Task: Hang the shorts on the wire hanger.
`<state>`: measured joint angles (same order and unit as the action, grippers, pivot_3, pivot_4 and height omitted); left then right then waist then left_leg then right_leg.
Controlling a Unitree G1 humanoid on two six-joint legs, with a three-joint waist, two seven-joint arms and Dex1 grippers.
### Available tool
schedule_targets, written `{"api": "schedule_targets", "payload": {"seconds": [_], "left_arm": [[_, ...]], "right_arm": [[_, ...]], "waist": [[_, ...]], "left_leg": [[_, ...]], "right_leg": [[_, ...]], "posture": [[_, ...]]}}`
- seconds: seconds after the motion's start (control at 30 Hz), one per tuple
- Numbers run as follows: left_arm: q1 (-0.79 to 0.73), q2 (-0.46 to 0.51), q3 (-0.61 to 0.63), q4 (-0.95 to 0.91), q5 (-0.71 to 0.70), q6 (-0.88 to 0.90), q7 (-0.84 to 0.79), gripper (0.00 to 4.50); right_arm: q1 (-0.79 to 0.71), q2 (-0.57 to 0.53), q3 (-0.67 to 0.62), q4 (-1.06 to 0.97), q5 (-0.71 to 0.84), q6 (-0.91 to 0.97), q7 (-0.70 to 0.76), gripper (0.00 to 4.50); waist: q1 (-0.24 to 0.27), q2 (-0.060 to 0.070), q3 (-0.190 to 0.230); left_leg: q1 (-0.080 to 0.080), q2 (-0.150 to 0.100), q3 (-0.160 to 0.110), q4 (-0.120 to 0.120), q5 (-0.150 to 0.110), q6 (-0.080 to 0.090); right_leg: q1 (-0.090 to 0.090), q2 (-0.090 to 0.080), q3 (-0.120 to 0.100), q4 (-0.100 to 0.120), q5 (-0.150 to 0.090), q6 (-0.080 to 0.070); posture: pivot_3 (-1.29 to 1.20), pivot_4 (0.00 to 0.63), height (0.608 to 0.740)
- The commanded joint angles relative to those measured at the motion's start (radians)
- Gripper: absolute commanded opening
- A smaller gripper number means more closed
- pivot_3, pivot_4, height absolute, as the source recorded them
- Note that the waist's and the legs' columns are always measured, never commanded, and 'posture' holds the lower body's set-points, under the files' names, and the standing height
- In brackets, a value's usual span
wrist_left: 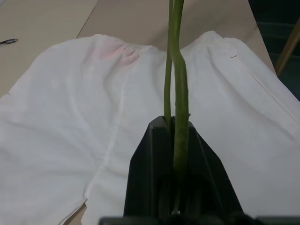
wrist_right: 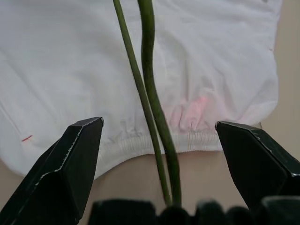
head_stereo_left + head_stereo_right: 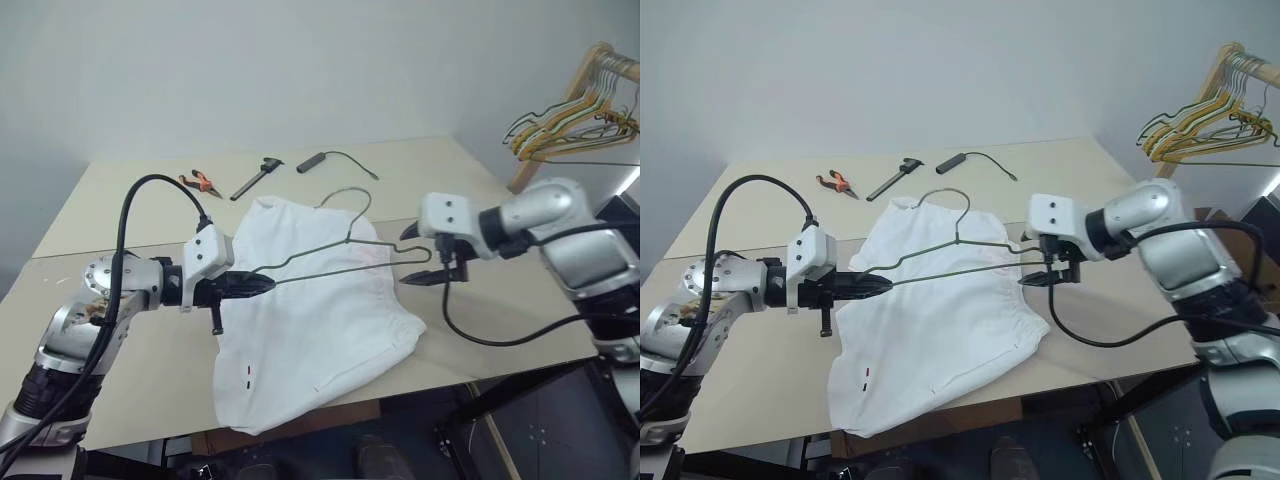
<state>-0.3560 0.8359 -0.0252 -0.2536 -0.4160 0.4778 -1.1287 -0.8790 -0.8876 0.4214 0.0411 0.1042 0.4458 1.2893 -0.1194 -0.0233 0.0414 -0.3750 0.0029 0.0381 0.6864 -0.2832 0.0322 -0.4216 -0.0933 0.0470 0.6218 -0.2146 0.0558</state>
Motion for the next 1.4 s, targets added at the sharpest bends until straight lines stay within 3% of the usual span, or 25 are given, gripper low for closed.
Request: {"api": "schedule_targets", "payload": {"seconds": [0.03, 0.3, 0.37, 0.4, 0.5, 0.7, 0.87, 1.07, 1.2, 1.4], "left_arm": [[-0.017, 0.003, 0.008, -0.034, 0.000, -0.017, 0.004, 0.00], [-0.007, -0.001, 0.023, -0.042, -0.002, -0.054, -0.007, 0.00], [0.009, -0.011, 0.032, -0.034, 0.001, -0.122, -0.025, 0.00], [0.015, -0.017, 0.036, -0.029, 0.003, -0.146, -0.029, 0.00], [0.013, -0.025, 0.047, 0.005, -0.019, -0.158, -0.055, 0.78], [0.014, 0.003, 0.102, 0.106, -0.015, -0.177, -0.058, 2.73], [0.097, 0.012, 0.199, 0.166, -0.012, -0.226, -0.021, 4.37], [0.217, -0.115, 0.234, -0.046, -0.116, -0.226, 0.057, 4.48], [0.219, -0.149, 0.163, -0.146, -0.127, -0.179, 0.090, 4.48], [0.159, -0.164, 0.117, -0.165, -0.144, -0.151, 0.092, 4.48]], "right_arm": [[-0.042, 0.022, 0.005, 0.028, -0.045, -0.005, 0.027, 3.49], [-0.037, 0.053, -0.013, 0.033, -0.070, -0.034, 0.073, 0.55], [-0.029, 0.055, -0.020, 0.029, -0.067, -0.040, 0.080, 0.02], [-0.026, 0.055, -0.024, 0.028, -0.066, -0.043, 0.083, 0.02], [0.003, 0.036, -0.050, 0.006, -0.040, -0.045, 0.102, 0.00], [0.174, -0.066, -0.153, -0.105, 0.030, 0.020, 0.112, 0.00], [0.434, -0.166, -0.345, -0.137, 0.101, 0.181, 0.018, 0.00], [0.657, -0.169, -0.512, -0.154, 0.201, 0.497, -0.110, 0.00], [0.685, -0.126, -0.577, -0.131, 0.299, 0.738, -0.171, 0.00], [0.646, -0.071, -0.646, -0.006, 0.358, 0.870, -0.264, 0.00]], "waist": [[0.006, 0.000, 0.000], [0.022, 0.000, 0.000], [0.023, 0.000, 0.000], [0.022, 0.000, 0.000], [0.024, 0.000, 0.000], [0.045, 0.000, 0.000], [0.054, 0.000, 0.000], [0.065, -0.001, -0.001], [0.072, 0.000, -0.001], [0.074, 0.001, -0.001]], "left_leg": [[-0.002, -0.001, -0.001, 0.001, 0.000, 0.000], [-0.003, -0.001, -0.003, 0.008, 0.000, 0.000], [-0.004, -0.001, -0.003, 0.008, 0.000, 0.000], [-0.003, -0.001, -0.003, 0.008, 0.000, 0.000], [-0.004, -0.001, -0.003, 0.008, 0.000, 0.000], [-0.005, -0.002, -0.004, 0.009, 0.000, 0.000], [-0.003, -0.002, -0.003, 0.009, 0.000, 0.001], [-0.002, -0.001, -0.002, 0.009, -0.001, 0.001], [0.002, -0.001, -0.002, 0.009, -0.001, 0.001], [0.013, -0.001, 0.000, 0.009, -0.001, 0.001]], "right_leg": [[-0.002, -0.001, 0.000, 0.002, 0.000, 0.000], [0.000, -0.001, -0.002, 0.005, 0.000, 0.000], [-0.001, -0.001, -0.002, 0.005, 0.000, 0.000], [-0.001, -0.001, -0.002, 0.005, 0.000, 0.000], [-0.001, -0.001, -0.003, 0.004, 0.000, 0.000], [0.000, -0.001, -0.004, 0.004, 0.000, 0.000], [0.000, -0.001, -0.004, 0.004, 0.000, 0.000], [0.002, -0.002, -0.003, 0.004, 0.000, 0.001], [0.005, 0.000, 0.000, 0.005, 0.000, 0.000], [0.020, 0.001, -0.002, 0.001, -0.001, 0.001]], "posture": [[-0.09, 0.000, 0.740], [-0.08, 0.000, 0.740], [-0.08, 0.000, 0.740], [-0.08, 0.000, 0.740], [-0.08, 0.000, 0.740], [-0.07, 0.000, 0.740], [-0.07, 0.000, 0.740], [-0.06, 0.000, 0.740], [-0.06, 0.000, 0.740], [-0.06, 0.000, 0.740]]}}
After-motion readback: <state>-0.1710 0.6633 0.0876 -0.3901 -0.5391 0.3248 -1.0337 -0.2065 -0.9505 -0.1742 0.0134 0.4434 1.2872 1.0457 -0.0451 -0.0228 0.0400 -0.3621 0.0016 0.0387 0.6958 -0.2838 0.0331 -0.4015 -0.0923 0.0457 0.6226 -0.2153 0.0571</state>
